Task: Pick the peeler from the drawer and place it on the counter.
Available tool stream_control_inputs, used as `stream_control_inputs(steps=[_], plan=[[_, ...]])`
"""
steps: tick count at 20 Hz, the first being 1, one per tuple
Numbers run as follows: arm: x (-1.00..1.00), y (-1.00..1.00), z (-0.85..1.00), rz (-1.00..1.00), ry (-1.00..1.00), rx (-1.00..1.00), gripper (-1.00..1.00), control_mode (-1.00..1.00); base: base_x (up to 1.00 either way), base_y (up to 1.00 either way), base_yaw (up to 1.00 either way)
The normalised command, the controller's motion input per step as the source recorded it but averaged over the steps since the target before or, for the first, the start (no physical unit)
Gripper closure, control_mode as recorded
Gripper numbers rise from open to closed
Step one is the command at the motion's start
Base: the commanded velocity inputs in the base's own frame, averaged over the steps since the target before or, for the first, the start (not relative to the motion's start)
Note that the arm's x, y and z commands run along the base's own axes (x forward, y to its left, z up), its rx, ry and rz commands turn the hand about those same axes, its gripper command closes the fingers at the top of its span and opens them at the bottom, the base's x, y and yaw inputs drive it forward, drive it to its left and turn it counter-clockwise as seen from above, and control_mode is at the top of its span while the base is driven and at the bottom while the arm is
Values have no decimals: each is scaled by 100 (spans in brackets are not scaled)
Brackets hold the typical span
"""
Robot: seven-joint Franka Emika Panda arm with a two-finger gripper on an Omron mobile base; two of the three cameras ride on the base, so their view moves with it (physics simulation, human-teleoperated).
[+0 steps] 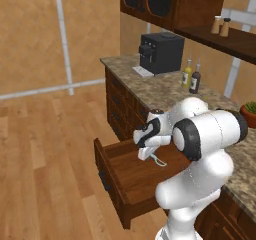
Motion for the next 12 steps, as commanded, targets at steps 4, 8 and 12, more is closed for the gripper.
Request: stream_control_inputs(steps=[4,8,12], plan=[[-48,-45,100,1,-22,-7,100,-100,0,0,0],[-11,-61,99,-2,-9,-14,100,-100,0,0,0],[0,-100,96,-11,0,-9,100,-100,0,0,0]])
